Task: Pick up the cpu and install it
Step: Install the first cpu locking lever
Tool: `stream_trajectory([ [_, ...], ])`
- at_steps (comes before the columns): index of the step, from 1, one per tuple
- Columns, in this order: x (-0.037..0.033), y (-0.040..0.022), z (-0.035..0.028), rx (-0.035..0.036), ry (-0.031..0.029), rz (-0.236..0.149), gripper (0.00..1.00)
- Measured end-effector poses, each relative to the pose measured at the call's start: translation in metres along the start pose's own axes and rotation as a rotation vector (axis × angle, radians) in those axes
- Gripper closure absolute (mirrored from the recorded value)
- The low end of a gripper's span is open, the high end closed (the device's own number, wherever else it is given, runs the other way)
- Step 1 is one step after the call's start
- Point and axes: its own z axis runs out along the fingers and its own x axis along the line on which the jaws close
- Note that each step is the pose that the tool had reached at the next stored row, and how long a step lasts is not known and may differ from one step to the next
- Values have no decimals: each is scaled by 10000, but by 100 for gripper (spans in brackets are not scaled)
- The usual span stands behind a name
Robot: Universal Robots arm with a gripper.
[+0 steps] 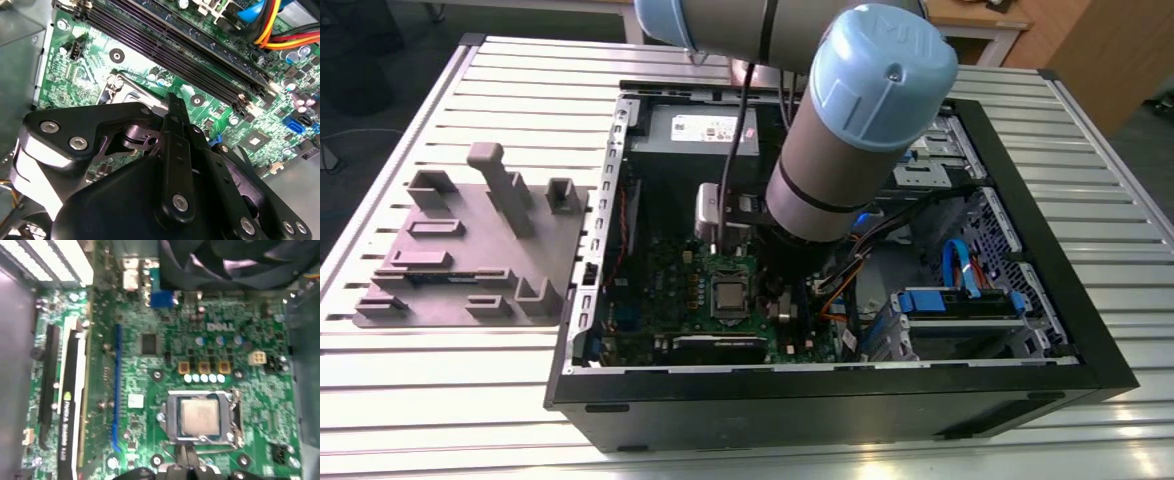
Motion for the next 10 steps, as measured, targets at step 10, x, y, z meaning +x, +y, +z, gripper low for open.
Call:
stream_trajectory([
  [10,19,-7,55,-10,47,-340,89],
])
